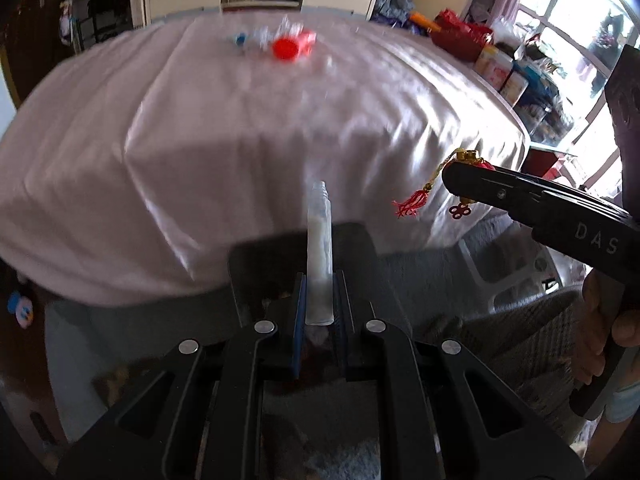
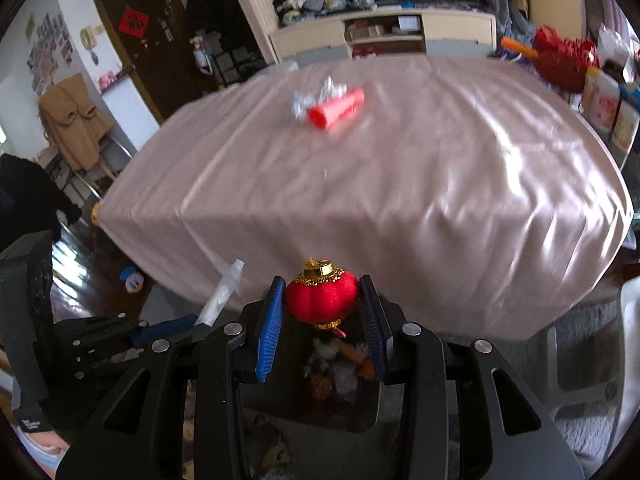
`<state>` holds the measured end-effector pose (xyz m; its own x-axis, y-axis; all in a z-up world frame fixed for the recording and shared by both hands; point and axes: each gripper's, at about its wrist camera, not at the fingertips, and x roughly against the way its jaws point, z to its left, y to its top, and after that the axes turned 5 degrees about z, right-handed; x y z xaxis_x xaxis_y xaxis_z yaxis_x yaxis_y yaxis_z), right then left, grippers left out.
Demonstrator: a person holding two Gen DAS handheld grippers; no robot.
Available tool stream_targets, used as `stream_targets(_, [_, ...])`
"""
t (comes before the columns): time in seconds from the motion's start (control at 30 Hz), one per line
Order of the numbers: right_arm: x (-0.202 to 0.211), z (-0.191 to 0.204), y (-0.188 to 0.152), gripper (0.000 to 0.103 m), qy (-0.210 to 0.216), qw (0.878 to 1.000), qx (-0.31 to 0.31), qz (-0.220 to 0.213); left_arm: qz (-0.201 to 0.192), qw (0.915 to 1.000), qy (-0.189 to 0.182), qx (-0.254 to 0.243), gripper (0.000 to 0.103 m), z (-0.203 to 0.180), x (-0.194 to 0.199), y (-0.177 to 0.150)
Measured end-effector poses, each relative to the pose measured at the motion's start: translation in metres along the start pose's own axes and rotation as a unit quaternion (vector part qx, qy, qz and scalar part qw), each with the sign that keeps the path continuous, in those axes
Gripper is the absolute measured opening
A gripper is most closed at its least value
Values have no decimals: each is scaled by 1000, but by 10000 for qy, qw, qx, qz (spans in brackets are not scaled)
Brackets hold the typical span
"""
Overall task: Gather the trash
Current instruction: 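Carry the lantern and plastic strip into the black bin while both tools open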
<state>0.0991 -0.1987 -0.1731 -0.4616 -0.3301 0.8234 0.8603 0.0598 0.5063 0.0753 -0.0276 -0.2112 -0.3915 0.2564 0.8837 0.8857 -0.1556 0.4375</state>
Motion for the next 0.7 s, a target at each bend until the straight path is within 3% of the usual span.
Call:
stream_targets(0.37, [-69, -13, -46, 39, -73, 9962, -355, 795, 734, 9966, -62, 357, 12, 19, -62, -46])
stream_targets(0.7, [-86, -12, -52, 39, 35, 9942, -458, 970, 874, 9953, -158, 373, 12, 21, -74, -50])
